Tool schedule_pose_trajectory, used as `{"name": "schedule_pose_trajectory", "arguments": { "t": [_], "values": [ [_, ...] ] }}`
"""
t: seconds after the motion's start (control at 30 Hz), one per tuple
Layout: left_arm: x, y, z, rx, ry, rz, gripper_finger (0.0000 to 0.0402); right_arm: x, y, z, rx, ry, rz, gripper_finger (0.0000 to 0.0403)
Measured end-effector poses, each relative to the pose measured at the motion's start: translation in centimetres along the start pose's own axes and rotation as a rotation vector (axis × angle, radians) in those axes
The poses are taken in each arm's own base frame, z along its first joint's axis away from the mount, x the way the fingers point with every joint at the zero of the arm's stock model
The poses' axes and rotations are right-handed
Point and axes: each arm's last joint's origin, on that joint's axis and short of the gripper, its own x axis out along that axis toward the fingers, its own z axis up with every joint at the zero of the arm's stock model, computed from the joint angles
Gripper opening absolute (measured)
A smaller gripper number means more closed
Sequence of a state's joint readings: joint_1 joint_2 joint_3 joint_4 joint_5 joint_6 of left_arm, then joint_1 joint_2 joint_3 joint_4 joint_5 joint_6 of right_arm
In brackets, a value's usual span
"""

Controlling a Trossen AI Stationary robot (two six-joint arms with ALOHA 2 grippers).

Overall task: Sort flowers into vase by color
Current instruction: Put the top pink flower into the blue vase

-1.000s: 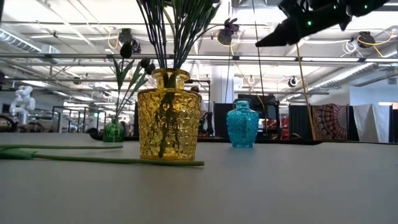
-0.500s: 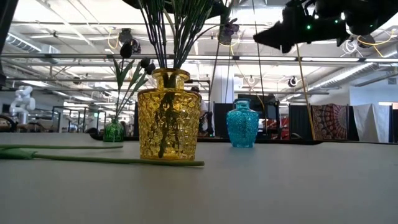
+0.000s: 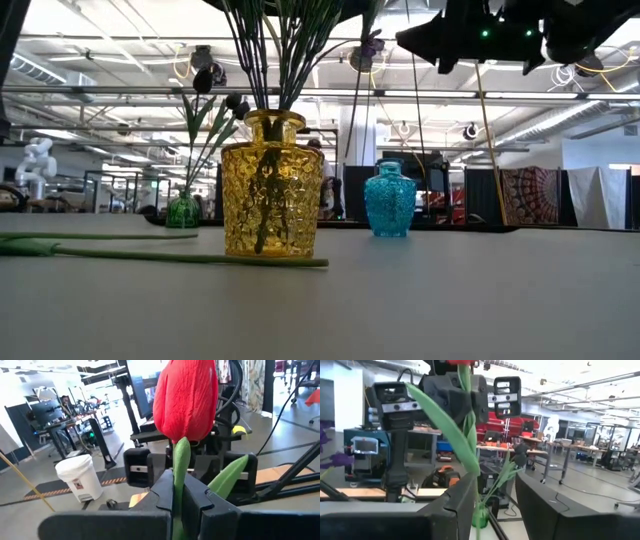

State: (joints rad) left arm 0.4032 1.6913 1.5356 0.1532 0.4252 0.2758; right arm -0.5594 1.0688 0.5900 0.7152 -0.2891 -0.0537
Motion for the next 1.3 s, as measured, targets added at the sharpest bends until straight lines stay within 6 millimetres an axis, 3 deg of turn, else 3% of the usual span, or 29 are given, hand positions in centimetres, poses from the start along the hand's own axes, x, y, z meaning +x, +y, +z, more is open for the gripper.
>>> {"name": "schedule_pose_trajectory", "arguments": {
  "t": [0.3, 0.57, 1.3],
  "values": [
    [0.7, -1.3, 0.6, 0.01, -0.05, -0.025, 0.0015, 0.9, 1.0, -0.9, 0.032, 0.011, 0.048, 0.0135],
    [1.0, -1.7, 0.7, 0.013, -0.06, -0.031, 0.0015, 1.3, 2.1, -0.3, 0.023, -0.073, 0.092, 0.0135],
    [1.4, -2.9, 1.5, 0.026, -0.107, -0.056, 0.0015, 1.8, 3.3, -0.7, 0.066, -0.065, 0.142, 0.0135]
  ]
}}
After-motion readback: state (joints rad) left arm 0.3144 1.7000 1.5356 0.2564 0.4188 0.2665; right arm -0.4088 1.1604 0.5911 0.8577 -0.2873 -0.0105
